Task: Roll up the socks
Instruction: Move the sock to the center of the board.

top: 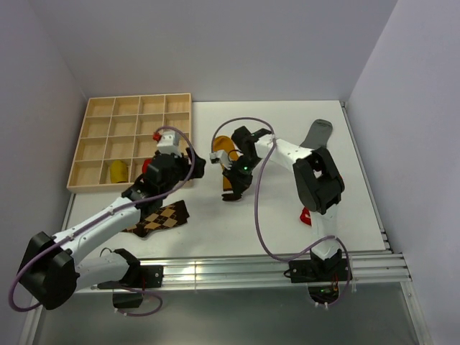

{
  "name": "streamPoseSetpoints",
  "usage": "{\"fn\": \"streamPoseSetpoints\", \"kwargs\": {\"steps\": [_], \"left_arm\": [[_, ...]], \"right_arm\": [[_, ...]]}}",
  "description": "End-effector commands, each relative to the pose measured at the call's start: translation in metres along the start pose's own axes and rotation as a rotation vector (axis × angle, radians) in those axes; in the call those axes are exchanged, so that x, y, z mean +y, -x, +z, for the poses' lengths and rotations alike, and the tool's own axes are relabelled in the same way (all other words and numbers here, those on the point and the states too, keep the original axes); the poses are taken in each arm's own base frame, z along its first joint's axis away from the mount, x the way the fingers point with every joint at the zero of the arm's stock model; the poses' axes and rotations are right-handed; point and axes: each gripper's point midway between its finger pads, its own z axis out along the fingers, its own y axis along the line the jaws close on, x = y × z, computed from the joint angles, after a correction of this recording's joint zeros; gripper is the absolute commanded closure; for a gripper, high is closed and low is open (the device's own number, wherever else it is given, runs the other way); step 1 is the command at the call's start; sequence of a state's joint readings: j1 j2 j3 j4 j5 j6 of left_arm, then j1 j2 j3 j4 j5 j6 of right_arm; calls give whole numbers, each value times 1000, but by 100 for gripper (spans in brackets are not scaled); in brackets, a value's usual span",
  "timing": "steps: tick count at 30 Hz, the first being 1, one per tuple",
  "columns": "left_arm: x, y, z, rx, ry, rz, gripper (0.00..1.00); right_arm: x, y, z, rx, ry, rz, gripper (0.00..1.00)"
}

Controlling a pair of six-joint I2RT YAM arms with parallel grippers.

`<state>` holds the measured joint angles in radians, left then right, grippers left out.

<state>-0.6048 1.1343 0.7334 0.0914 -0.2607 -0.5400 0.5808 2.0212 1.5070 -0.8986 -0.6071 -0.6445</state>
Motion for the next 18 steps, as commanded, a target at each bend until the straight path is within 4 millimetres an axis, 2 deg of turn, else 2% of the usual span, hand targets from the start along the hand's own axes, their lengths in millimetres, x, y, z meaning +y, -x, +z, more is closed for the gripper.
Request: {"fn": "streamPoseSetpoints", "kwargs": {"steps": [1,2,7,10,12,13,15,16,18], "left_arm": [[-34,1,-7,-84,-147,38,18],[-34,-16,-8,-58,-172,55,18],[-66,-56,-12,-14,-332,173,19],[-92,-99,-9,70,-415,277,18],[-104,-111,-8,89,-458,290,15],[-108,-124,-7,117,-478,304,15],[-117,-131,-7,129,-525,305,12],[-117,-140,-5,149,-531,313,11],[-119,-145,-3,152,-546,316,10]], "right_arm": [[43,-21,-24,16,208,42,98],[44,-23,-29,-4,239,43,98],[49,-45,-31,24,346,138,98],[46,-53,-26,39,378,223,99],[40,-56,-22,43,390,267,99],[40,-58,-23,48,400,288,99],[32,-59,-21,49,402,331,99],[31,-60,-21,52,407,355,99],[24,-61,-19,57,397,391,99]]}}
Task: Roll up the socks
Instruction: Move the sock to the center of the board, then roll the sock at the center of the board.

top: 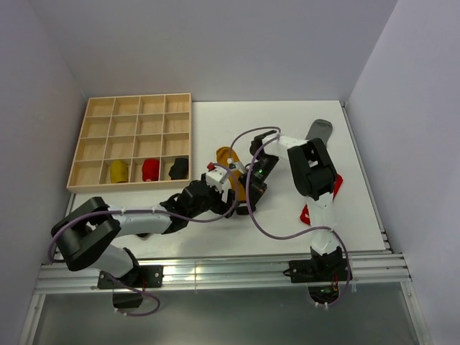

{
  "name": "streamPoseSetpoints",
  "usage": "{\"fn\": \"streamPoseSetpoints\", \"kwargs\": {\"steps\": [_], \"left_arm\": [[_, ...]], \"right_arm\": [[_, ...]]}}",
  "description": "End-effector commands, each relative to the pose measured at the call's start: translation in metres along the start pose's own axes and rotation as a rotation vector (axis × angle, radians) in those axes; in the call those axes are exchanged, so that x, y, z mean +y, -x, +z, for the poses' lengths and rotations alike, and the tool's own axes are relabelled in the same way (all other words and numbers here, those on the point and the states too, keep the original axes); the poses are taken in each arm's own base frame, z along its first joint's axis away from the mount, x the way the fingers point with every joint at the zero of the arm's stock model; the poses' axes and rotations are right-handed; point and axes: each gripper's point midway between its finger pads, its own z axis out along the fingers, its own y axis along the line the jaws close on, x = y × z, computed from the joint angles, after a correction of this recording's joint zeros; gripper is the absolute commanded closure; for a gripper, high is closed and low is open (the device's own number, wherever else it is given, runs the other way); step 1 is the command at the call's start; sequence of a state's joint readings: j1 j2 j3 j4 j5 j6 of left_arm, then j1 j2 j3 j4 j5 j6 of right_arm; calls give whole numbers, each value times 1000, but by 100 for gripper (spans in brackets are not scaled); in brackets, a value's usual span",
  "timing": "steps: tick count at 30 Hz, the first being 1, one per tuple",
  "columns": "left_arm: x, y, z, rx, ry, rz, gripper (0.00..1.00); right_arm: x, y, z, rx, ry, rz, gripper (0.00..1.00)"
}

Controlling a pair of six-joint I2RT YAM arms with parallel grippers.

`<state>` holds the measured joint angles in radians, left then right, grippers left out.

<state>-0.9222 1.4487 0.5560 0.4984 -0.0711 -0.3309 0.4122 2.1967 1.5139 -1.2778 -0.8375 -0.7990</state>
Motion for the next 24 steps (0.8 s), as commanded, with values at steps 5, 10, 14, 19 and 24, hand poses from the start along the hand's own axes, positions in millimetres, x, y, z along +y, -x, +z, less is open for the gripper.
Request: {"fn": "streamPoseSetpoints", "kwargs": {"steps": [5,10,14,19,24], "left_arm": [[-35,25,21,-80,-156,61,8],[-47,13,32,-47,-197,79,10],[-53,3,39,-32,-213,79,14],[-48,-10,47,-15,-189,76,20],[-44,-12,57,-18,-166,70,27]], "right_arm": [[-6,9,-15,-59,58,139,99],[-18,10,-21,-80,68,208,100],[-23,8,-23,-94,81,240,100],[-27,8,-25,-106,88,258,100],[-29,5,-24,-102,75,265,100]]}}
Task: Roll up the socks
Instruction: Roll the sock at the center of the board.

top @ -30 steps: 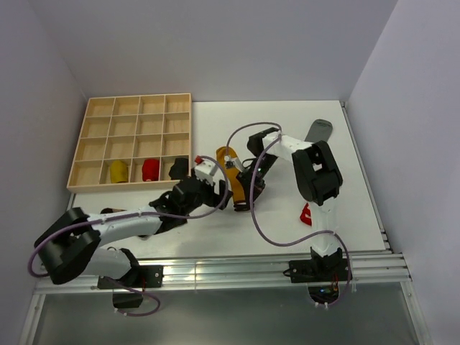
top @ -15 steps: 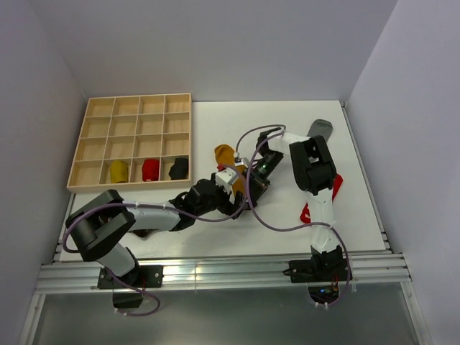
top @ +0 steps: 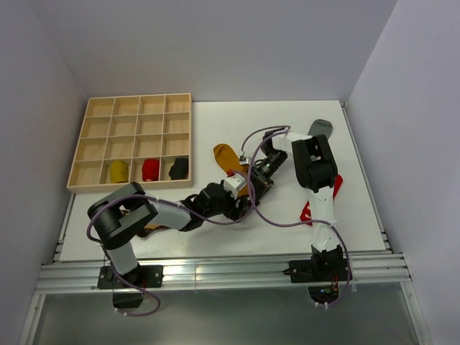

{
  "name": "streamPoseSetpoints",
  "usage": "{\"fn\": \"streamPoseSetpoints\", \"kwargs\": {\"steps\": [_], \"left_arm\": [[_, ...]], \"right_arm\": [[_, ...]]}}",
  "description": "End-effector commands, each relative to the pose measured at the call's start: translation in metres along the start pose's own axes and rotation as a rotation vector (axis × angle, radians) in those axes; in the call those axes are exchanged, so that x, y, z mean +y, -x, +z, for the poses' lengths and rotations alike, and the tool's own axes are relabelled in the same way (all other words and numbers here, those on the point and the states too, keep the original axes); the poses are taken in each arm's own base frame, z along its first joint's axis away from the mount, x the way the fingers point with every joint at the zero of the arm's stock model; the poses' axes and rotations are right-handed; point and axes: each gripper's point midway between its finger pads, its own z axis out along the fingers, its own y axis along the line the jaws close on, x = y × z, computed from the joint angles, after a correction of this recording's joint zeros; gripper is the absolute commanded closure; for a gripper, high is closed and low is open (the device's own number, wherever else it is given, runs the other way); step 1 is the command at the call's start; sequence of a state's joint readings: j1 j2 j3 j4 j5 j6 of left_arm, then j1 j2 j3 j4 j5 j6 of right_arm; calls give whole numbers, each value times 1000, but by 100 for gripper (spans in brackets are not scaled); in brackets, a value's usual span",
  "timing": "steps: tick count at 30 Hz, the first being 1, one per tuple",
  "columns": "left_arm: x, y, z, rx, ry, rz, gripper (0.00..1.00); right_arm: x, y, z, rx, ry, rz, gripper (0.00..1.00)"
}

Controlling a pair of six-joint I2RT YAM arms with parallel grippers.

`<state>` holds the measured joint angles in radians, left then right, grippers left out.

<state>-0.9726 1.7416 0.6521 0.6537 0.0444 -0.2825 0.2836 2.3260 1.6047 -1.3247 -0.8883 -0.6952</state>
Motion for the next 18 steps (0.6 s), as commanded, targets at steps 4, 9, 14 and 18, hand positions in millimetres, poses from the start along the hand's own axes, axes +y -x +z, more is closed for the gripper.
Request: {"fn": "streamPoseSetpoints", "kwargs": {"steps": [4,9,14,18], "left_arm": [[-7,30,13,-99,-14,11,34],[-4,30,17,-97,7,12,47],[-2,25,22,-78,13,10,65],[-2,20,26,-63,16,1,81]], "right_arm": [[4,5,-6,-20,17,30,100],[2,6,-7,-26,2,25,100],[2,8,-10,-41,-7,27,100],[1,9,-11,-51,-16,20,100]]}}
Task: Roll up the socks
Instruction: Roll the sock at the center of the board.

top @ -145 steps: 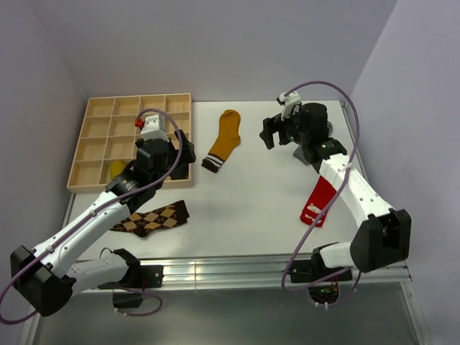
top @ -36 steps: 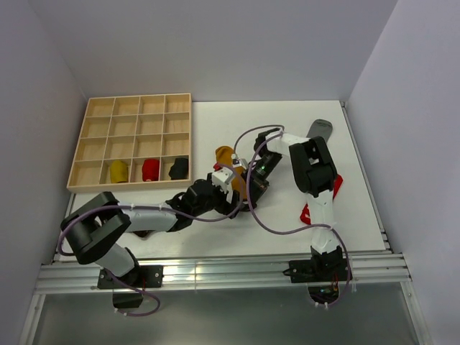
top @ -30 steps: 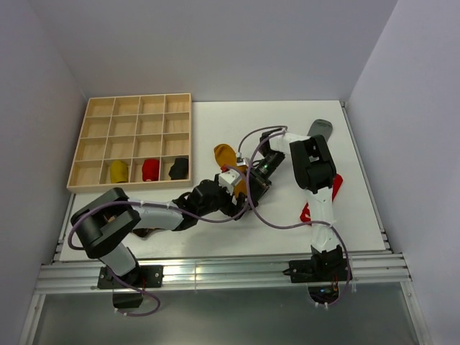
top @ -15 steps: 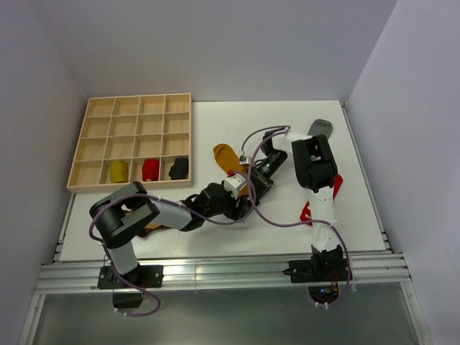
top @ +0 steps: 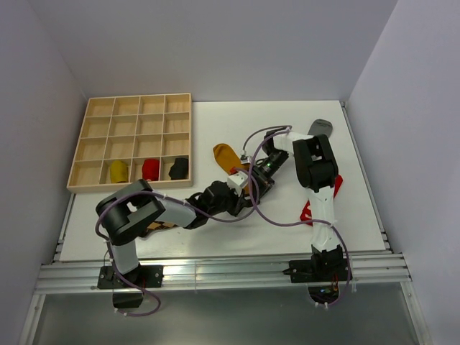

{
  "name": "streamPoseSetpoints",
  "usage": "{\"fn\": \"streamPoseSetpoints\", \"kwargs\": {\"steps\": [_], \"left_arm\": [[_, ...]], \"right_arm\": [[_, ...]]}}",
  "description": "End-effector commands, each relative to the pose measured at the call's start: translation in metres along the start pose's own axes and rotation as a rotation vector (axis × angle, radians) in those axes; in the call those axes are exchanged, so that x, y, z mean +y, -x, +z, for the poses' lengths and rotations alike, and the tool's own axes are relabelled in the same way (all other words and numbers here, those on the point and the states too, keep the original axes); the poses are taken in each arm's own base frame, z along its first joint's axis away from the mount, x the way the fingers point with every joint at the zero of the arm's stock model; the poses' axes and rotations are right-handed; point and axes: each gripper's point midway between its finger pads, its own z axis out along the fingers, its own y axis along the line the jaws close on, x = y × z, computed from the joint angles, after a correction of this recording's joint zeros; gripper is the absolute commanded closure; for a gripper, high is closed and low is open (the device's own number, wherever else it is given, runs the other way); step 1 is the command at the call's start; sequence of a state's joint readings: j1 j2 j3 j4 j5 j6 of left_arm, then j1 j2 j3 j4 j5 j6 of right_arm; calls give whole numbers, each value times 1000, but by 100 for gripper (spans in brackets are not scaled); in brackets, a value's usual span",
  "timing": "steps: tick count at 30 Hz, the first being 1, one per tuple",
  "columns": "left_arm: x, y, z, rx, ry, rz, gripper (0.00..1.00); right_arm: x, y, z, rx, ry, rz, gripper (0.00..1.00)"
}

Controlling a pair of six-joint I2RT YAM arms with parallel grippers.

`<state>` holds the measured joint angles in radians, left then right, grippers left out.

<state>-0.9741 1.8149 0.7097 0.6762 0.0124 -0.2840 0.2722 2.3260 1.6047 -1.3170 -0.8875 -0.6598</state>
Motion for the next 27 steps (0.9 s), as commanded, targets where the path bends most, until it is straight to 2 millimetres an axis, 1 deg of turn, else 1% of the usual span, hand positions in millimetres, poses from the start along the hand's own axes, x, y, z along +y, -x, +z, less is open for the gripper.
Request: {"fn": "streamPoseSetpoints", "kwargs": {"steps": [1,2,3,4,5,6,8,9,10,11,12,13,14,15,16,17,18,19,20,21,23,24,25,26,27], "left_arm": [[-6,15,10,-42,-9,-2,86],[-6,14,11,-39,-8,-6,95],[-5,11,13,-25,-5,-18,100],[0,11,15,-22,24,-26,100],[-1,11,15,-22,23,-31,100],[-2,10,15,-20,20,-50,100],[1,6,17,4,27,-72,100],[1,5,16,10,15,-95,100],[0,3,15,27,1,-112,100],[-3,2,14,39,-22,-130,100],[-1,5,13,43,-32,-162,100],[-1,5,12,57,-42,-181,100],[0,-1,10,94,-45,-195,100],[2,4,10,103,-44,-216,100],[2,3,10,124,-49,-233,100],[-1,-5,7,177,-67,-252,100],[1,0,8,187,-71,-290,100],[2,-2,8,210,-72,-315,100],[-2,-9,3,265,-92,-366,100],[2,-6,4,277,-100,-405,100],[4,-7,-2,329,-137,-486,100],[7,-10,-3,353,-118,-508,100],[7,-11,-4,372,-109,-525,100],[4,-9,-3,394,-127,-555,100],[2,-17,-7,442,-121,-591,100]], "right_arm": [[4,9,-9,-44,-16,-26,100],[4,9,-11,-50,-31,-33,100],[1,11,-13,-67,-64,-47,100],[0,12,-14,-76,-86,-58,99],[-1,12,-16,-87,-110,-69,96],[-5,19,-19,-118,-146,-87,93],[-3,19,-26,-146,-205,-121,84],[-7,22,-27,-177,-236,-129,81],[-2,26,-37,-217,-270,-157,77],[-3,27,-42,-238,-302,-171,70],[-4,34,-49,-282,-332,-195,68],[1,34,-57,-318,-356,-213,66],[-2,34,-65,-349,-377,-213,63],[-2,39,-73,-393,-397,-229,62],[1,38,-80,-424,-411,-240,61],[-1,36,-90,-454,-424,-240,60],[-4,34,-92,-468,-443,-259,60],[-1,33,-101,-493,-475,-287,61],[-2,31,-106,-508,-506,-313,64],[-5,26,-111,-528,-574,-346,64],[-6,21,-114,-539,-637,-411,64],[-7,17,-117,-565,-687,-448,63],[-7,13,-118,-572,-711,-475,59],[-6,15,-121,-588,-741,-539,58],[-2,5,-116,-598,-756,-569,57]]}}
